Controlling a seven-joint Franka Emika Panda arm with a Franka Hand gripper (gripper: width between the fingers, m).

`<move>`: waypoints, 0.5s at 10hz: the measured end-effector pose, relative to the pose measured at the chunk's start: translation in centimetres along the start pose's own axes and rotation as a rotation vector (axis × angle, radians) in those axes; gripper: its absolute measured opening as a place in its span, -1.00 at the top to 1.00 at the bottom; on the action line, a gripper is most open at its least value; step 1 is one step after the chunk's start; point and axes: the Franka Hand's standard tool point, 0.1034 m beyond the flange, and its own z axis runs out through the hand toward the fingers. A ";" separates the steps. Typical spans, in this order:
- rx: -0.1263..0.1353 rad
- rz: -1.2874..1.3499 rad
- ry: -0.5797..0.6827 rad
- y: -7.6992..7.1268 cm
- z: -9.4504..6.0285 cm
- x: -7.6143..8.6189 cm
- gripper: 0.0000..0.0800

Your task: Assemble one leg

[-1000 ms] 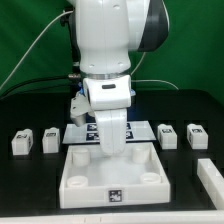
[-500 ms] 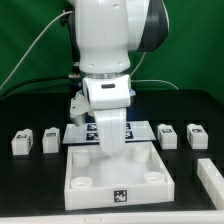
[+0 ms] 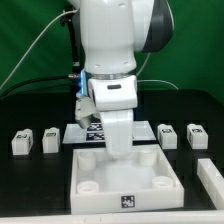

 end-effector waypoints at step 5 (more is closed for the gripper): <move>-0.035 0.019 0.029 3.6 -0.1 4.7 0.85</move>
Offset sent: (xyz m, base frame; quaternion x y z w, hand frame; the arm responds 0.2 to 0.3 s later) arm 0.0245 0.0404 -0.0003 -0.0196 0.0004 -0.0177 0.9997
